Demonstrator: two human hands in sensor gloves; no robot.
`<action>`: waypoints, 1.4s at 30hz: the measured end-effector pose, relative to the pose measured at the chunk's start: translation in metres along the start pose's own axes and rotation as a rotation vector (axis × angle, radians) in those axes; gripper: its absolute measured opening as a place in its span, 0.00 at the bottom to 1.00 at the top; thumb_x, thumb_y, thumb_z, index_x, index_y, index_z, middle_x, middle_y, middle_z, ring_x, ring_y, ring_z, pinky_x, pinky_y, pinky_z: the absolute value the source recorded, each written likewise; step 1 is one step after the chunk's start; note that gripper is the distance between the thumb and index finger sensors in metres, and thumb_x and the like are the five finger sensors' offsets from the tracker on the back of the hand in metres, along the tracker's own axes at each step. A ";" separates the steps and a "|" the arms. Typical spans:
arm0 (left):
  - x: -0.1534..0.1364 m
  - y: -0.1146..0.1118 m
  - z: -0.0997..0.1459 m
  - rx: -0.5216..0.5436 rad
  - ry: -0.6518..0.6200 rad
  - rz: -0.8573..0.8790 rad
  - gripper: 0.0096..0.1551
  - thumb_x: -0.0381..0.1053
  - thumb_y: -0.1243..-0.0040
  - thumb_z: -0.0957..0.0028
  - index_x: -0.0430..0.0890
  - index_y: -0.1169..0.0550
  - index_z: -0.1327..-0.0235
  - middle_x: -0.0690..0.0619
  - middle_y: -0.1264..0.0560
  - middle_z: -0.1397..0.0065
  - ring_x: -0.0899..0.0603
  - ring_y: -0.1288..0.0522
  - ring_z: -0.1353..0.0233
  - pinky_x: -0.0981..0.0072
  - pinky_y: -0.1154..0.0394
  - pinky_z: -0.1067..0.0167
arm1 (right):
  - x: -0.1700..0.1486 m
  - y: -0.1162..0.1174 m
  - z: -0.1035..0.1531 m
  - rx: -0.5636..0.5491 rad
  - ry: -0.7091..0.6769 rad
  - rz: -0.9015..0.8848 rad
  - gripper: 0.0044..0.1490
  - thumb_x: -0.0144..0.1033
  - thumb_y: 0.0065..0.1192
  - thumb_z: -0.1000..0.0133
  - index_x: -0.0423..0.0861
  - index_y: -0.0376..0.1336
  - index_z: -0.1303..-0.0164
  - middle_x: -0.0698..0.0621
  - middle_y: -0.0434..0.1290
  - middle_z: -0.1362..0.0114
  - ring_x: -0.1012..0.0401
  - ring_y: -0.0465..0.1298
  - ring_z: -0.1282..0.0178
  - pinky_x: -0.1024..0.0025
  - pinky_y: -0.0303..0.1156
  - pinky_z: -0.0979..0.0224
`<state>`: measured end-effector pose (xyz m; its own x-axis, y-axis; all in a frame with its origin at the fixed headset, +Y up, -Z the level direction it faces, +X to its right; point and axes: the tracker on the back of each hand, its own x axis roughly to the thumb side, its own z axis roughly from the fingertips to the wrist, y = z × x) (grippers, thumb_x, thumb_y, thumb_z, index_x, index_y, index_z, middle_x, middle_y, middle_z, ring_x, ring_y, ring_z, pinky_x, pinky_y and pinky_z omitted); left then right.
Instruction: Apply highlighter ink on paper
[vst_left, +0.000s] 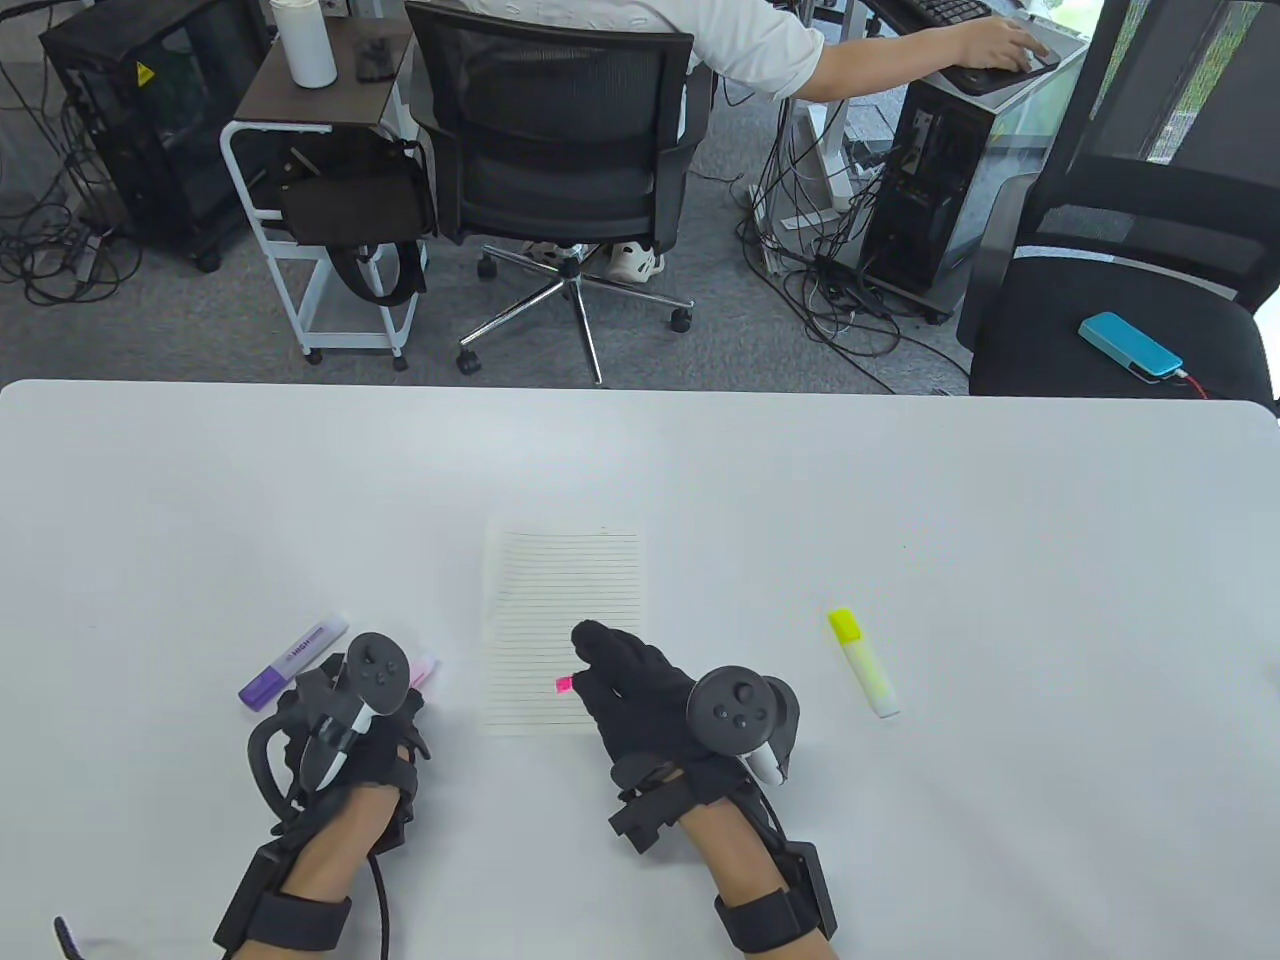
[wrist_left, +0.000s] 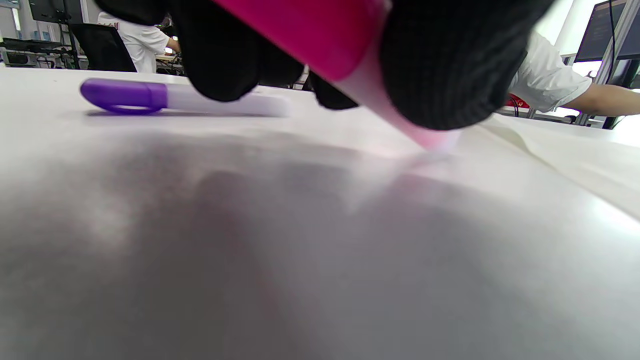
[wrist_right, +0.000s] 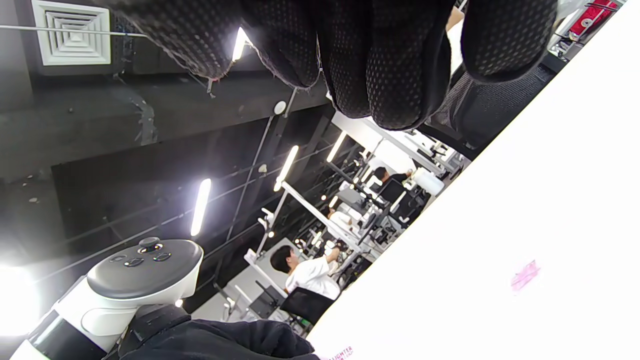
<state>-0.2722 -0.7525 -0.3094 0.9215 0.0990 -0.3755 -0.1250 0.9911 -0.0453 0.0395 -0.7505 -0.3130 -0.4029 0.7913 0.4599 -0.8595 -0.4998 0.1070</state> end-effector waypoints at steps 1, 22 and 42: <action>-0.001 -0.001 -0.001 -0.007 0.004 0.001 0.29 0.61 0.30 0.56 0.46 0.18 0.45 0.47 0.31 0.26 0.37 0.25 0.30 0.32 0.38 0.30 | 0.000 0.000 0.000 0.002 0.000 0.000 0.34 0.49 0.60 0.41 0.48 0.61 0.26 0.39 0.69 0.25 0.39 0.73 0.35 0.33 0.65 0.32; -0.094 0.007 -0.044 -0.053 0.258 0.269 0.38 0.57 0.37 0.50 0.51 0.32 0.25 0.44 0.43 0.18 0.29 0.43 0.21 0.28 0.50 0.28 | 0.002 0.000 0.000 0.030 0.004 -0.018 0.34 0.49 0.59 0.41 0.47 0.61 0.26 0.38 0.68 0.25 0.39 0.73 0.35 0.33 0.65 0.32; -0.114 -0.007 -0.064 -0.181 0.345 0.238 0.34 0.56 0.32 0.56 0.41 0.26 0.41 0.44 0.46 0.20 0.31 0.48 0.20 0.29 0.51 0.27 | -0.001 -0.002 -0.001 0.058 0.037 -0.032 0.35 0.49 0.59 0.40 0.47 0.60 0.25 0.38 0.68 0.24 0.39 0.73 0.35 0.33 0.65 0.32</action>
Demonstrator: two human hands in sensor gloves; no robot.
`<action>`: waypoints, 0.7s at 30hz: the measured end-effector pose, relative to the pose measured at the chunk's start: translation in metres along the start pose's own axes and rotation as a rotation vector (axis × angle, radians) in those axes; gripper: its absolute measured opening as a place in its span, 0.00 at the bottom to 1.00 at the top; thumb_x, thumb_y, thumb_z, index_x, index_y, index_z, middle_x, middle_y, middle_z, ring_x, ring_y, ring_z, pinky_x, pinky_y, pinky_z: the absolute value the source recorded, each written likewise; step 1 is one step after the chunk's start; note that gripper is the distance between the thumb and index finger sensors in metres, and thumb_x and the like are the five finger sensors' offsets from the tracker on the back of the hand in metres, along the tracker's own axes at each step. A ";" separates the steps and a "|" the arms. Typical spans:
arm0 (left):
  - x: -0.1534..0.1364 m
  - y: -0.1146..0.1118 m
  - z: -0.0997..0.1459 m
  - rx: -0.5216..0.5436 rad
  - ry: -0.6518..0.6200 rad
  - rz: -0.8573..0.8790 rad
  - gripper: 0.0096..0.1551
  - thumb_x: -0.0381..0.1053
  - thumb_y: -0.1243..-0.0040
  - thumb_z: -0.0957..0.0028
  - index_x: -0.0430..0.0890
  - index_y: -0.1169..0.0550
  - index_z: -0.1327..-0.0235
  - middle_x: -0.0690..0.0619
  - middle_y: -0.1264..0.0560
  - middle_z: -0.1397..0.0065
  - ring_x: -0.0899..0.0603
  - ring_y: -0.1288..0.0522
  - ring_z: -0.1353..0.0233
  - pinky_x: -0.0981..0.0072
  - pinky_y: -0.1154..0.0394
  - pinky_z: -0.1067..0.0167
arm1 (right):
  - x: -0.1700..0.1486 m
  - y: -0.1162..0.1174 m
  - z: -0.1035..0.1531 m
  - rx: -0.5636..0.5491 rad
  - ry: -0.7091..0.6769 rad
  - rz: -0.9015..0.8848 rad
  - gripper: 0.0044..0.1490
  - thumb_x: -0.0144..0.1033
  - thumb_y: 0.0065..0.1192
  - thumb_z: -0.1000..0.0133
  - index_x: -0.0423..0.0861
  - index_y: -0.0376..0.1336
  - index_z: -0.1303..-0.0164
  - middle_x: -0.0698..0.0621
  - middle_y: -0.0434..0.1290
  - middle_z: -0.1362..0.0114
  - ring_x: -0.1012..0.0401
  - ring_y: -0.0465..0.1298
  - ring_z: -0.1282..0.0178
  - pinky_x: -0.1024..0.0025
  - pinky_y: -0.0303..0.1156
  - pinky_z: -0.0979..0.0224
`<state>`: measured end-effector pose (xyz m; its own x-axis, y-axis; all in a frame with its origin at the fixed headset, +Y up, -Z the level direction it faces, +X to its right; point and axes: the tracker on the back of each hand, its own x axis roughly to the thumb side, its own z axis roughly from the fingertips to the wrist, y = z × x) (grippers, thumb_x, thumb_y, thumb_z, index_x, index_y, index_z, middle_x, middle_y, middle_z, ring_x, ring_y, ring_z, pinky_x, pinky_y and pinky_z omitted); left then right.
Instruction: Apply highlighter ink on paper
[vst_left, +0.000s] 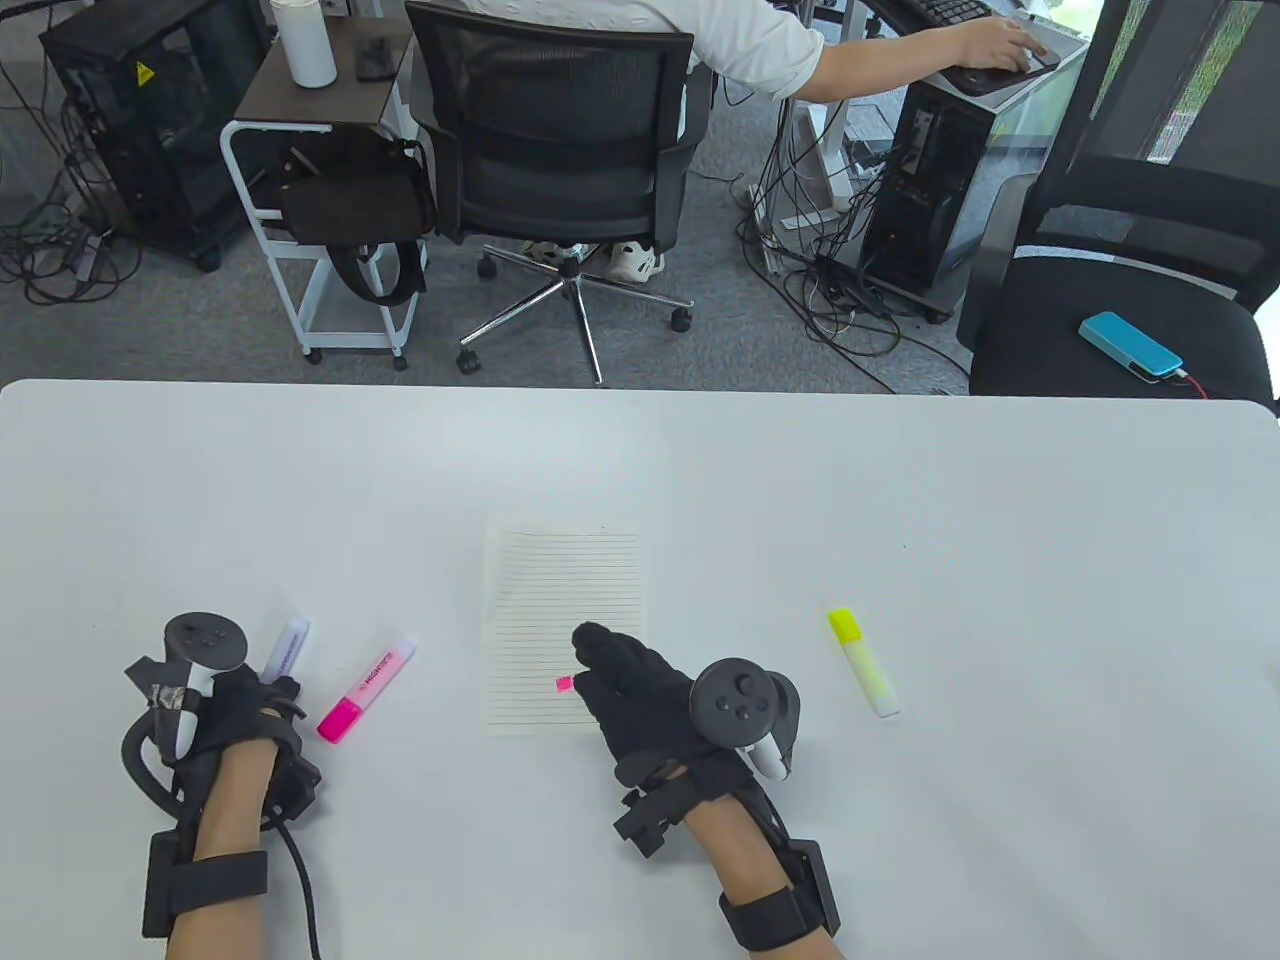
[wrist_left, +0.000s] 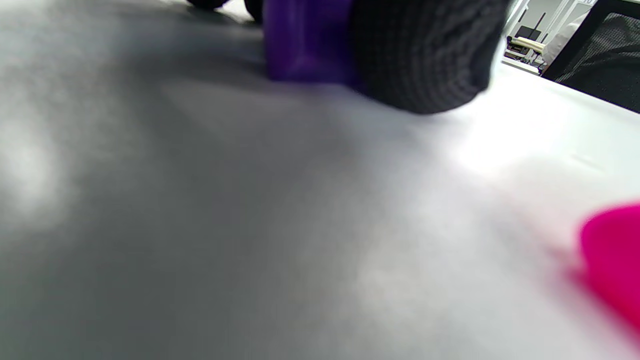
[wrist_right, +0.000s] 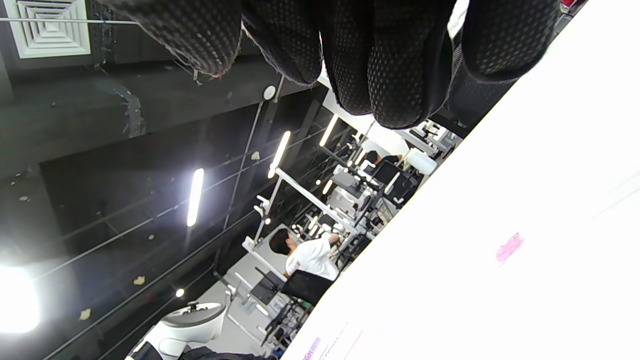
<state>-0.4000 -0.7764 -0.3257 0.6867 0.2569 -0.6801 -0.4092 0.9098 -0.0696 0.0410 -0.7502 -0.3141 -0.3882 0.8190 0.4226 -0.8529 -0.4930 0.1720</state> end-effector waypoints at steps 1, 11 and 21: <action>0.001 0.000 0.001 0.008 -0.001 -0.003 0.33 0.56 0.32 0.56 0.41 0.25 0.41 0.45 0.46 0.20 0.31 0.48 0.20 0.29 0.51 0.27 | 0.000 0.000 0.000 0.002 0.001 0.001 0.34 0.49 0.59 0.40 0.47 0.60 0.25 0.38 0.68 0.24 0.39 0.73 0.35 0.33 0.65 0.32; 0.032 0.027 0.057 0.283 -0.279 0.068 0.31 0.55 0.32 0.56 0.49 0.29 0.41 0.48 0.32 0.26 0.33 0.33 0.24 0.28 0.45 0.28 | 0.000 -0.001 0.000 0.002 -0.002 0.013 0.34 0.47 0.60 0.40 0.47 0.60 0.25 0.38 0.68 0.24 0.39 0.73 0.35 0.33 0.65 0.32; 0.084 -0.009 0.110 -0.058 -0.781 0.318 0.31 0.56 0.31 0.58 0.50 0.26 0.42 0.53 0.19 0.42 0.42 0.16 0.40 0.37 0.29 0.34 | 0.003 0.002 0.000 0.010 -0.009 0.050 0.37 0.44 0.63 0.41 0.52 0.55 0.21 0.39 0.68 0.23 0.39 0.73 0.34 0.33 0.65 0.32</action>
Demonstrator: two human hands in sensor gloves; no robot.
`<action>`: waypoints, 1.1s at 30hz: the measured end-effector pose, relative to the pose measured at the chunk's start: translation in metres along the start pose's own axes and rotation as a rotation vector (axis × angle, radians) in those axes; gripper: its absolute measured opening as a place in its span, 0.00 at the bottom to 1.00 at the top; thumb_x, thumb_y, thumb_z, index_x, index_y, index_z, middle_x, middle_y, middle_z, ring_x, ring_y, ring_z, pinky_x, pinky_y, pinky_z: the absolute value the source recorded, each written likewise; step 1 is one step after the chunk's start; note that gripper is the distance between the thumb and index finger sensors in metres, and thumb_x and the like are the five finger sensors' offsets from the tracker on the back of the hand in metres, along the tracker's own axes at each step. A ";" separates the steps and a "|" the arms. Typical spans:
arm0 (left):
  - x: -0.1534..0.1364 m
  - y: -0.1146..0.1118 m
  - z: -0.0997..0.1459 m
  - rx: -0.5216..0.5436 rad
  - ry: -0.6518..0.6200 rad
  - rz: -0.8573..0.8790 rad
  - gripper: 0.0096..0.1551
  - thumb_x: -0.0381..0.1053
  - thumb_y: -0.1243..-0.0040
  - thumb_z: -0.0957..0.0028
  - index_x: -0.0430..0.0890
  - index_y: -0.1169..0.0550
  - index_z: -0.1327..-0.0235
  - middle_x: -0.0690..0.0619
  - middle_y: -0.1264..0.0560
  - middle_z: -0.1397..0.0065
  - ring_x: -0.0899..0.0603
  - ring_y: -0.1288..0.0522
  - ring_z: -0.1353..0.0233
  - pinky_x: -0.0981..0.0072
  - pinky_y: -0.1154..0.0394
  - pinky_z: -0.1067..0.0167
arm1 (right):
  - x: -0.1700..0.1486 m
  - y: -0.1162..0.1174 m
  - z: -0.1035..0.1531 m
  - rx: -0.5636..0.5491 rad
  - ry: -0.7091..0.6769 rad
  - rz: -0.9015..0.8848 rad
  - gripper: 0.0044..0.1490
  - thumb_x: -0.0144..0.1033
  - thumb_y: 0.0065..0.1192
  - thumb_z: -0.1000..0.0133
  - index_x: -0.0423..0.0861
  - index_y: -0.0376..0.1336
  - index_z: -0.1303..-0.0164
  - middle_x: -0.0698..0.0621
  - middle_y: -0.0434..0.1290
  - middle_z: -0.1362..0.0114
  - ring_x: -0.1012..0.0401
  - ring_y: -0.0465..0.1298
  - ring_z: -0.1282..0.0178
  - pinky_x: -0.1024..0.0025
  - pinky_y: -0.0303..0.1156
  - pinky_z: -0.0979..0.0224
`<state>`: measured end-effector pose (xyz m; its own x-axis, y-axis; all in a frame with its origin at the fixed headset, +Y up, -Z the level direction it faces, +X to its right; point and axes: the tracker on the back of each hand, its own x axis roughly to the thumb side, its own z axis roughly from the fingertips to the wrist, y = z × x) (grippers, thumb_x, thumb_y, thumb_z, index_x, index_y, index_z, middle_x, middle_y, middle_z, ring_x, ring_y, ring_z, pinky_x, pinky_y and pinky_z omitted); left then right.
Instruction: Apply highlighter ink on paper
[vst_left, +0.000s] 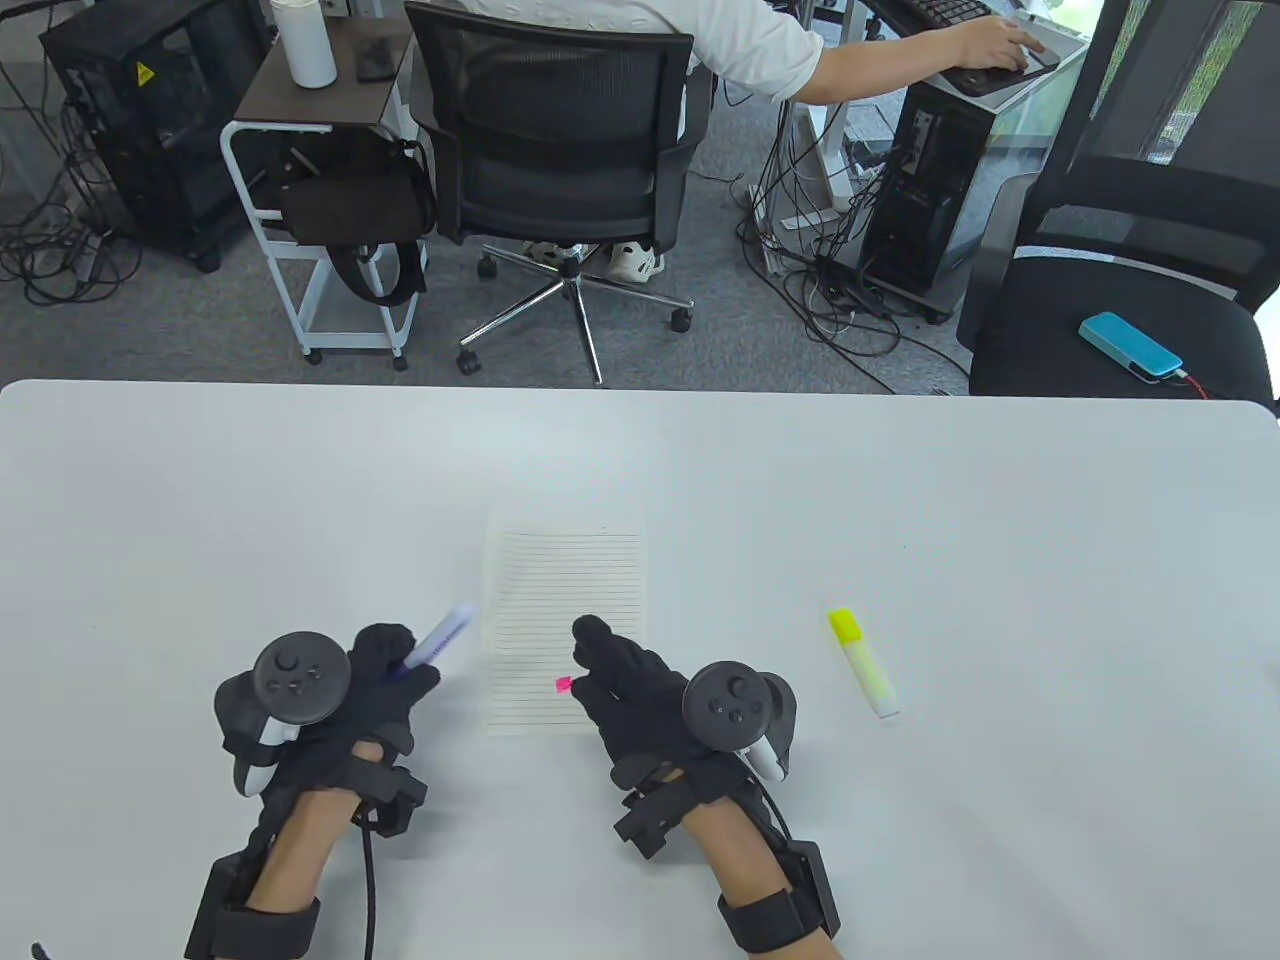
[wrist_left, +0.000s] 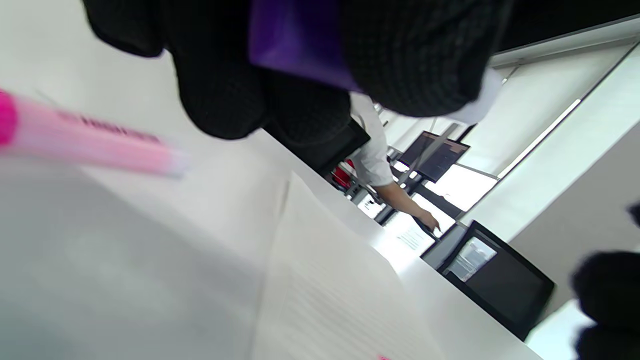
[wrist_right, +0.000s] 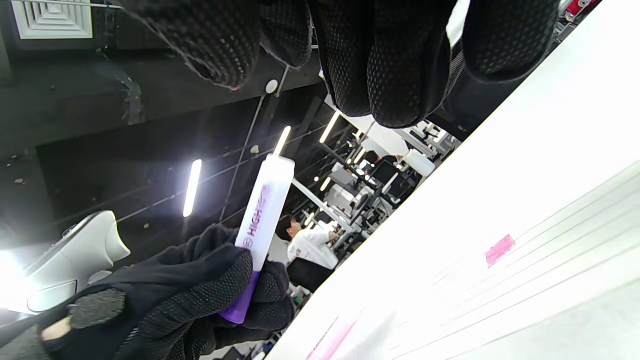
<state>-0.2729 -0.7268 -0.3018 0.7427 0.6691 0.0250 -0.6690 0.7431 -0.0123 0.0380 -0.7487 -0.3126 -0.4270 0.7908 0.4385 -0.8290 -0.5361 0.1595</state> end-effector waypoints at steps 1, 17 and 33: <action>0.005 -0.006 0.000 -0.034 -0.041 0.020 0.31 0.56 0.31 0.58 0.50 0.26 0.42 0.53 0.19 0.42 0.42 0.16 0.40 0.37 0.29 0.34 | 0.000 0.000 0.000 0.003 -0.001 0.003 0.38 0.44 0.63 0.41 0.53 0.55 0.20 0.39 0.68 0.22 0.39 0.72 0.33 0.33 0.64 0.32; 0.039 -0.058 0.010 -0.244 -0.349 -0.008 0.32 0.59 0.46 0.53 0.52 0.29 0.34 0.54 0.21 0.44 0.47 0.16 0.53 0.40 0.25 0.39 | 0.008 0.006 -0.003 0.112 -0.048 -0.006 0.29 0.36 0.73 0.47 0.51 0.67 0.34 0.42 0.79 0.40 0.48 0.81 0.54 0.41 0.73 0.38; 0.025 -0.069 0.000 -0.350 -0.276 0.454 0.30 0.68 0.29 0.59 0.56 0.16 0.47 0.66 0.13 0.85 0.60 0.22 0.94 0.61 0.10 0.74 | 0.015 -0.012 -0.002 0.112 -0.141 -0.105 0.24 0.31 0.75 0.51 0.52 0.74 0.43 0.42 0.82 0.44 0.48 0.80 0.58 0.43 0.73 0.35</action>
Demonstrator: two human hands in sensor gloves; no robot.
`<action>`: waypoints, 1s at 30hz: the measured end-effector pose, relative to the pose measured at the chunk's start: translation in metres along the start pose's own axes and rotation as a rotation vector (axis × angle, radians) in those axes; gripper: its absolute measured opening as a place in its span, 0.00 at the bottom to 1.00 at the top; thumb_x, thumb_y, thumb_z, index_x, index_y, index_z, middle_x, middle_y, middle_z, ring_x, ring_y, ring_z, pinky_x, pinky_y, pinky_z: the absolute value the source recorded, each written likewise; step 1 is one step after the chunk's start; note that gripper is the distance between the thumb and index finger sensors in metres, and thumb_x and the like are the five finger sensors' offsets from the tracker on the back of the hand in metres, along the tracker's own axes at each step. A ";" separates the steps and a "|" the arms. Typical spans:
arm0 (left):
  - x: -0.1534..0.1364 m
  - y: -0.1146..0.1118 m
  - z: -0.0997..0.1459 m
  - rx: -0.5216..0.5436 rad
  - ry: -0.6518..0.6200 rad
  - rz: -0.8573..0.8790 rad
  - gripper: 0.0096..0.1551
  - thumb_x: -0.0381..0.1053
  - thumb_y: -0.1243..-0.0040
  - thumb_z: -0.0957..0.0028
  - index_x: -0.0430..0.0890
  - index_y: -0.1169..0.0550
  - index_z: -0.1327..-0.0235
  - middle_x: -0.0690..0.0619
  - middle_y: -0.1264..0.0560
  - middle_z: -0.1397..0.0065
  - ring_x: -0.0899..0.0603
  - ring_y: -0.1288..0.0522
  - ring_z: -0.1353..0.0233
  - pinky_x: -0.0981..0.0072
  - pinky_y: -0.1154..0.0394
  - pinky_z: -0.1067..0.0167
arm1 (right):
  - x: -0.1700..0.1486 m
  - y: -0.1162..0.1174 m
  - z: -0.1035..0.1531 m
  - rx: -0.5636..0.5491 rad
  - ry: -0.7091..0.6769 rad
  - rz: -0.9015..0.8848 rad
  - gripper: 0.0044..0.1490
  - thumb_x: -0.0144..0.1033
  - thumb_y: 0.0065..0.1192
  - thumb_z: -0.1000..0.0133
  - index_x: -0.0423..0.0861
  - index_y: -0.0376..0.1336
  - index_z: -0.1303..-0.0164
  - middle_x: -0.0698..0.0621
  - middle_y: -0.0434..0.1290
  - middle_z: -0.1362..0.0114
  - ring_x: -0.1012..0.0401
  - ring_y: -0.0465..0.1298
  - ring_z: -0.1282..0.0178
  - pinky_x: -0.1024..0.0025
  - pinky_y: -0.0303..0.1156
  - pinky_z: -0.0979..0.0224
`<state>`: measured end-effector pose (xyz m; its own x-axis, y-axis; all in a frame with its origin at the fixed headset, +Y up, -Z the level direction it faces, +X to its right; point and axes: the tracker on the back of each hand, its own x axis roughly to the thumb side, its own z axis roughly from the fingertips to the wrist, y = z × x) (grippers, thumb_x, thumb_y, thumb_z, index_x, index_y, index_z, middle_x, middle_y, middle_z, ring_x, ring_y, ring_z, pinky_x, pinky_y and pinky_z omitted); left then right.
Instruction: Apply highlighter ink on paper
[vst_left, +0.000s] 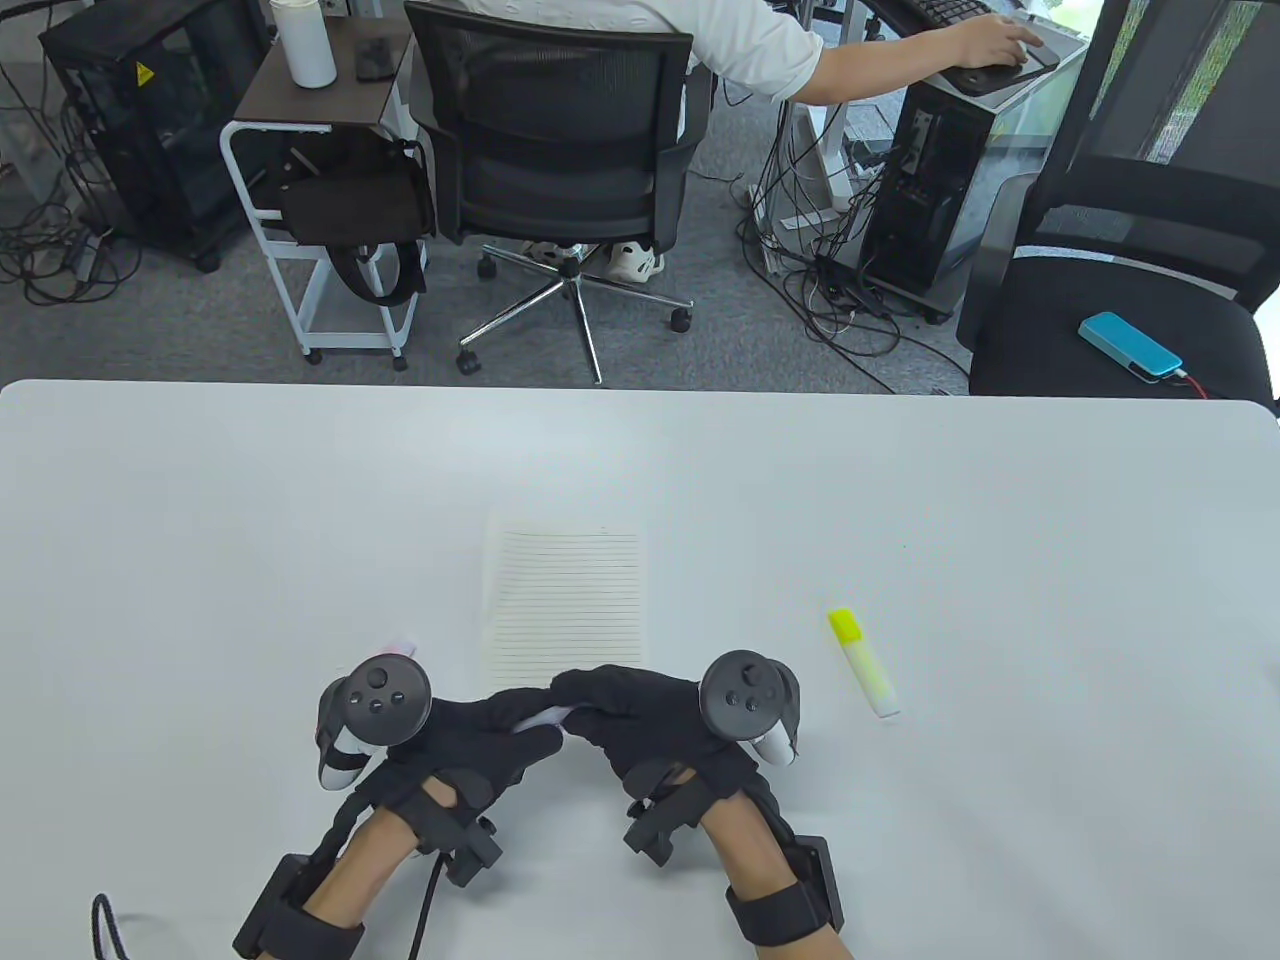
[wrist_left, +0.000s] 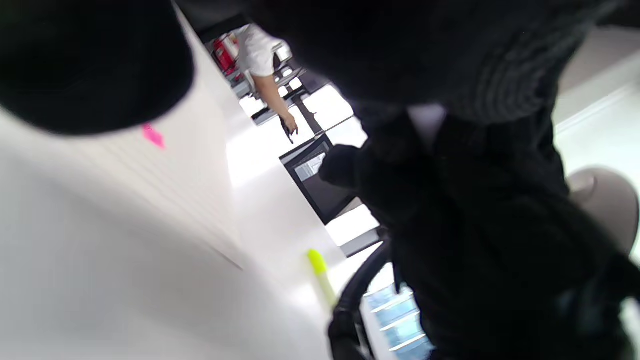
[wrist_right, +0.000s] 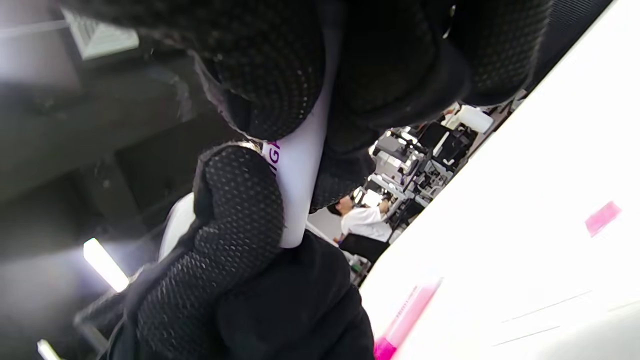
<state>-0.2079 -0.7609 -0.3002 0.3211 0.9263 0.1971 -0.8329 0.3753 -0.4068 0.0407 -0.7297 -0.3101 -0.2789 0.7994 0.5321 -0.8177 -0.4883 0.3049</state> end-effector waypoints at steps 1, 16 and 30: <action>-0.003 -0.001 0.000 0.003 -0.031 0.039 0.30 0.69 0.29 0.59 0.56 0.16 0.47 0.67 0.13 0.84 0.60 0.21 0.93 0.61 0.11 0.73 | 0.003 -0.001 0.000 0.000 -0.011 0.017 0.24 0.32 0.75 0.51 0.52 0.74 0.43 0.42 0.82 0.44 0.48 0.80 0.58 0.43 0.73 0.34; 0.008 0.002 0.016 0.185 0.362 -0.943 0.32 0.57 0.42 0.50 0.52 0.25 0.31 0.52 0.21 0.41 0.41 0.17 0.48 0.37 0.29 0.37 | -0.027 -0.041 0.020 -0.254 0.236 0.290 0.23 0.36 0.72 0.47 0.46 0.74 0.41 0.39 0.83 0.50 0.49 0.80 0.65 0.42 0.75 0.42; 0.002 -0.010 0.011 0.128 0.482 -1.133 0.39 0.60 0.34 0.54 0.51 0.29 0.27 0.48 0.28 0.28 0.37 0.24 0.33 0.33 0.36 0.31 | -0.020 -0.028 0.015 -0.193 0.223 0.438 0.23 0.36 0.73 0.47 0.47 0.74 0.41 0.40 0.83 0.49 0.49 0.81 0.64 0.42 0.75 0.41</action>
<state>-0.2036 -0.7631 -0.2863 0.9997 0.0093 0.0215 -0.0065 0.9920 -0.1259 0.0768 -0.7370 -0.3169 -0.6984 0.6001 0.3900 -0.6724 -0.7368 -0.0703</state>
